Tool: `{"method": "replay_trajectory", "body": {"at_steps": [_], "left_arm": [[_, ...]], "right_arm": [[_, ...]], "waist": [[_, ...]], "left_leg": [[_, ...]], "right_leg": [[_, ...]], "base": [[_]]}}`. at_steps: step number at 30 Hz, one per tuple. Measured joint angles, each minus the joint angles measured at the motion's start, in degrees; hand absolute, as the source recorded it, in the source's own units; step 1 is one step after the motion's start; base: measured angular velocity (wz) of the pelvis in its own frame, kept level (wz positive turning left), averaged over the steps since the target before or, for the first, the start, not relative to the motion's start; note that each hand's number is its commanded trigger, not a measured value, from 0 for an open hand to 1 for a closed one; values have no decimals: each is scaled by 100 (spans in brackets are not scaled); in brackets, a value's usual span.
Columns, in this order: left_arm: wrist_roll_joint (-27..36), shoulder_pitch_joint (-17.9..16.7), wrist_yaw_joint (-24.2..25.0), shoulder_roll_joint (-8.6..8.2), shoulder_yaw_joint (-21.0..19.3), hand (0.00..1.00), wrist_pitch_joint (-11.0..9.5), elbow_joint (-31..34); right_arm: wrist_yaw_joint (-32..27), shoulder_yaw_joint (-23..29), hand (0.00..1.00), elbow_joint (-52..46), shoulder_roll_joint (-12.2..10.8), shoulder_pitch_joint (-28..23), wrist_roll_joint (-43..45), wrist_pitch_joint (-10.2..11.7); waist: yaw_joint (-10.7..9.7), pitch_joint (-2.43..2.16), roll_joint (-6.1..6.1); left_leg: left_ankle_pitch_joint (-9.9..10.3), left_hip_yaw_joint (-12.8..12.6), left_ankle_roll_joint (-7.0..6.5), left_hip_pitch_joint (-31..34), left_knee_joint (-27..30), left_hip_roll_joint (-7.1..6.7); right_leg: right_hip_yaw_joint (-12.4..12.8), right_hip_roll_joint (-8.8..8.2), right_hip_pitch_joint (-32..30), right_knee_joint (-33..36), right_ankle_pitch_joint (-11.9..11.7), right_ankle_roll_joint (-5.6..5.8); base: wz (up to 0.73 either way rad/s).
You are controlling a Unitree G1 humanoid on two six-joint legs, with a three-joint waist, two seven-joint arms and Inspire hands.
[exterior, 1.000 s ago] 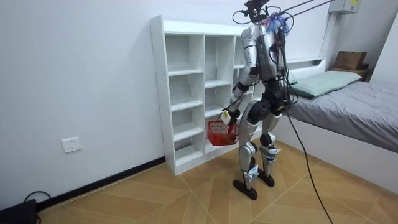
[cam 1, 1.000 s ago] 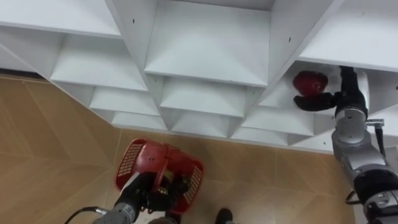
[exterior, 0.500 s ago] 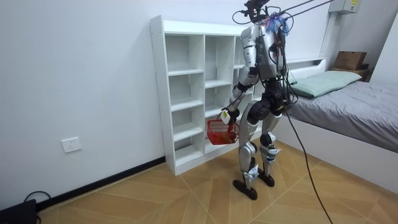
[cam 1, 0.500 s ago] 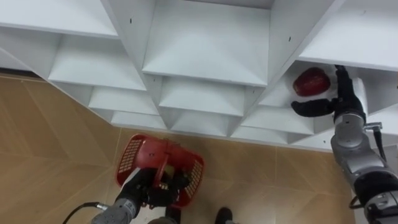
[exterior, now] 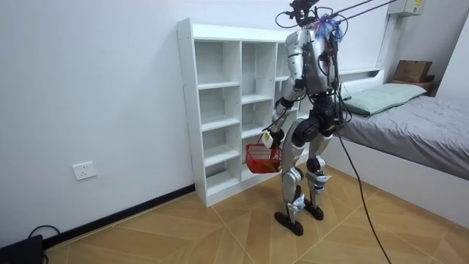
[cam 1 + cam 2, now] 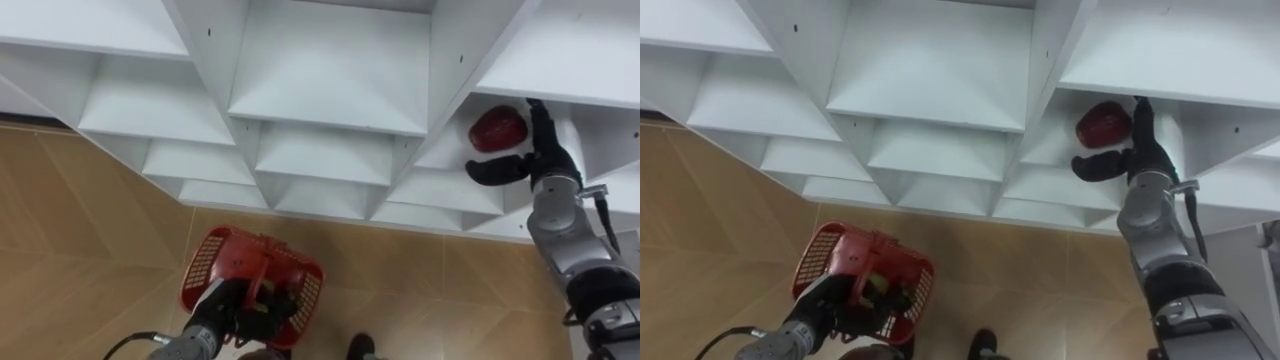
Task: Collect fruits from the closet
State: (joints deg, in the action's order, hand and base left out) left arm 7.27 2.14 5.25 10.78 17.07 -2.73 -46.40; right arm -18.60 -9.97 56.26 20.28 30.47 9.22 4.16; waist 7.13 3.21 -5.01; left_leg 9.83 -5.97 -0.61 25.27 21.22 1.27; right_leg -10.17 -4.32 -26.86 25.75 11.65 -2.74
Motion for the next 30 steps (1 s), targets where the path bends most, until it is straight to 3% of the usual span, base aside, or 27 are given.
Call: {"method": "replay_trajectory", "body": {"at_steps": [7, 30], "left_arm": [[1, 52, 1, -1, 14, 100, -2, -3], [2, 206, -11, 3, 14, 100, -20, 9]], "right_arm": [[2, -122, 0, -2, 0, 12, 112, 4], [122, -343, 0, -16, 9, 50, 189, 11]], "waist": [[85, 4, -38], [95, 4, -36]], "left_leg": [[-34, 6, 6, 1, 5, 3], [-35, 6, 7, 4, 20, 6]], "right_leg": [[-11, -1, 1, -3, -10, -16], [-17, -2, 4, -29, -12, -19]], "base": [[0], [0]]}}
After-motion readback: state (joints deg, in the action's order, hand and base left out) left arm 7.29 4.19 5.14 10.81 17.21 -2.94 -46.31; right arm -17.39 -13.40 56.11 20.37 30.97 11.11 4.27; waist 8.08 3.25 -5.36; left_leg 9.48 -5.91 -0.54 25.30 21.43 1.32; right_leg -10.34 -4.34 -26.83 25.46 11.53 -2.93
